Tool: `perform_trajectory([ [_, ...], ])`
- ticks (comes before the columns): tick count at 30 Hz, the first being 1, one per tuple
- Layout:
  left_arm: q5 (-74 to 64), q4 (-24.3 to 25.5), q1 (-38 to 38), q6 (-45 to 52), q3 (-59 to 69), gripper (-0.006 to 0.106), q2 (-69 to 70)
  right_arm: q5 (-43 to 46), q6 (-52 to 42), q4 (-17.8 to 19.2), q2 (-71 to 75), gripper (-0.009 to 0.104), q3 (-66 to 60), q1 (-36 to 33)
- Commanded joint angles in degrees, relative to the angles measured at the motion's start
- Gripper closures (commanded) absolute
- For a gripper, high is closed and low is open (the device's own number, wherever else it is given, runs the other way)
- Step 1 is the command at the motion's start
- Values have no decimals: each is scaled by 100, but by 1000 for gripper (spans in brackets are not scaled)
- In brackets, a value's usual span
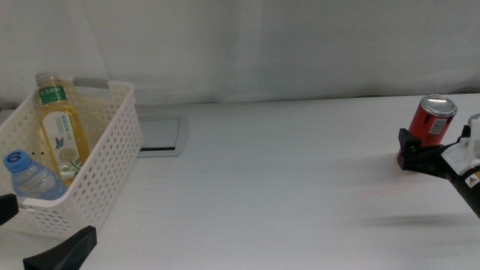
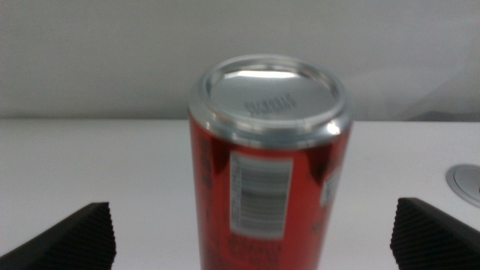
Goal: Use arms to grab the bottles and put them into the dustbin to the left of the table.
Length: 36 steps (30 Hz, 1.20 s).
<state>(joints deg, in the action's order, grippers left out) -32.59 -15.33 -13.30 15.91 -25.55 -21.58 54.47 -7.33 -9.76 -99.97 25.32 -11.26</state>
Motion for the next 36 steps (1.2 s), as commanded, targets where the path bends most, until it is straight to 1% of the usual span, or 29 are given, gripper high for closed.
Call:
perform_trajectory([
  [1,-3,-17,-34,-46,18,10,20,61,33,33,-111,-8,174,-25],
  [5,-3,-17,-34,-46,18,10,20,-129,141,33,-392,-8,438,-25],
  [17,-3,-17,-34,-46,18,10,20,-249,153,-5,-1068,-8,1074,-25],
  [20,-3,-17,-34,-46,18,10,20,-263,153,-47,-1150,-6,1182,-25],
  [22,-3,-17,-34,-46,18,10,20,-277,153,-47,-1210,-1,1217,-25],
  [23,-3,-17,-34,-46,18,10,20,-287,153,-47,-1238,3,1231,-25],
  [24,-3,-17,-34,-46,18,10,20,-287,153,-47,-1263,10,1262,-25],
  [26,-3,-17,-34,-46,18,10,20,-317,153,-47,-1318,27,1297,-25],
  [27,-3,-17,-34,-46,18,10,20,-317,153,-47,-1320,38,1309,-25],
  [28,-3,-17,-34,-46,18,10,20,-317,153,-47,-1320,50,1309,-25],
  [29,-3,-17,-34,-46,18,10,20,-271,153,-47,-1320,87,1309,-25],
  [30,-3,-17,-34,-46,18,10,20,-271,138,163,-1260,97,1309,-25],
  [33,-3,-17,-34,-46,18,10,20,-339,138,819,-1024,97,1309,-36],
  [34,-6,-17,-34,-46,18,10,20,-435,138,934,-891,98,1309,-77],
  [36,-6,-17,-34,-46,18,10,20,-703,138,1009,-602,98,1299,-221],
])
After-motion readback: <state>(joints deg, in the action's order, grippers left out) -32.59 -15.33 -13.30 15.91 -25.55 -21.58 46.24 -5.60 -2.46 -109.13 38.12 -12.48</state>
